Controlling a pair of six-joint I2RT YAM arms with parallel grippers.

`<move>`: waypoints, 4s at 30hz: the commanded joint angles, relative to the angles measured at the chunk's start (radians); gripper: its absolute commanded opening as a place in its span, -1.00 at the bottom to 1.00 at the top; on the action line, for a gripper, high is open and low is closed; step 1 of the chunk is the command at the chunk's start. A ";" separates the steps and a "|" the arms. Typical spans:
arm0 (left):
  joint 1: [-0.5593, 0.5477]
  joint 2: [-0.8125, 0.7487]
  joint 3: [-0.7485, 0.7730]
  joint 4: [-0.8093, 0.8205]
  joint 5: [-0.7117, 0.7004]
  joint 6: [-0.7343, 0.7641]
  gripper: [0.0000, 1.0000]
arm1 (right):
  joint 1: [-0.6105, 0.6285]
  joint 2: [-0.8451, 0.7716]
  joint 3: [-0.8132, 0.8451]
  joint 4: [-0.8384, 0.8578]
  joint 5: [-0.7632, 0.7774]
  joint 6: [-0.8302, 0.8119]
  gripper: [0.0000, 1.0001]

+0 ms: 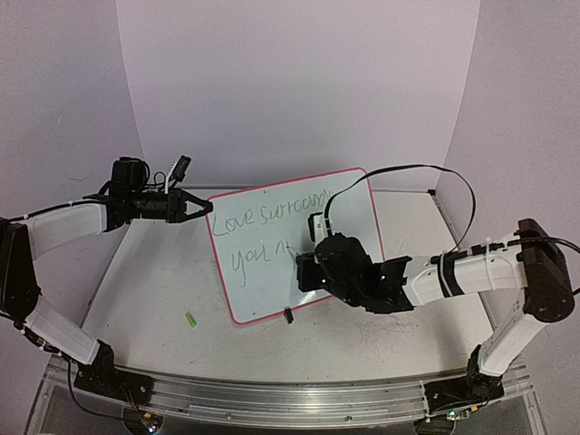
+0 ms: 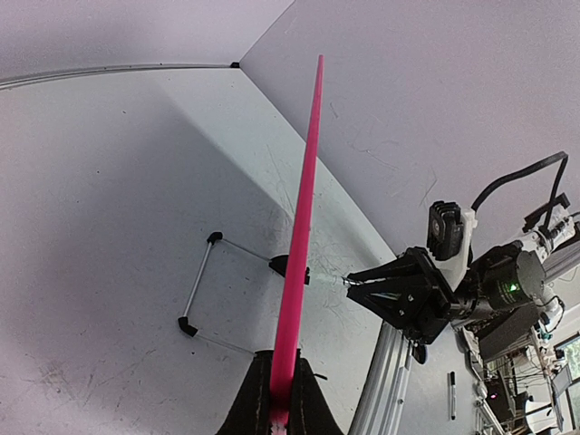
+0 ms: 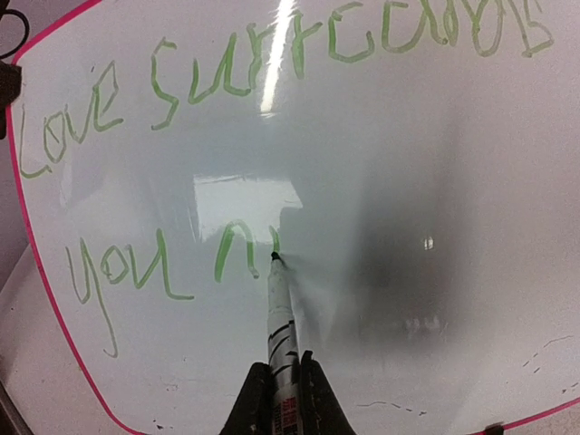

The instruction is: Write a sentence on the whiteboard

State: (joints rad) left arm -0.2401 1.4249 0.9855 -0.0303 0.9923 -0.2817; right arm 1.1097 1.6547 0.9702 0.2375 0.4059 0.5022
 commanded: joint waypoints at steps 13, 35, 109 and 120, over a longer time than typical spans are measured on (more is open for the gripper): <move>-0.003 0.014 -0.002 0.001 -0.018 -0.014 -0.98 | -0.030 -0.026 0.015 -0.020 0.086 0.018 -1.00; -0.003 0.008 -0.002 0.001 -0.016 -0.014 -0.98 | 0.014 0.022 0.012 -0.006 0.013 0.009 -1.00; -0.003 0.009 -0.005 0.000 -0.021 -0.012 -0.98 | -0.047 -0.063 -0.094 0.014 0.063 0.047 -1.00; -0.003 0.015 -0.004 0.001 -0.022 -0.011 -0.98 | -0.057 -0.023 -0.003 0.024 0.106 -0.011 -1.00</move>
State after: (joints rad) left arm -0.2386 1.4281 0.9855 -0.0242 0.9938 -0.2863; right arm 1.0665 1.6076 0.9054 0.2694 0.4781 0.5204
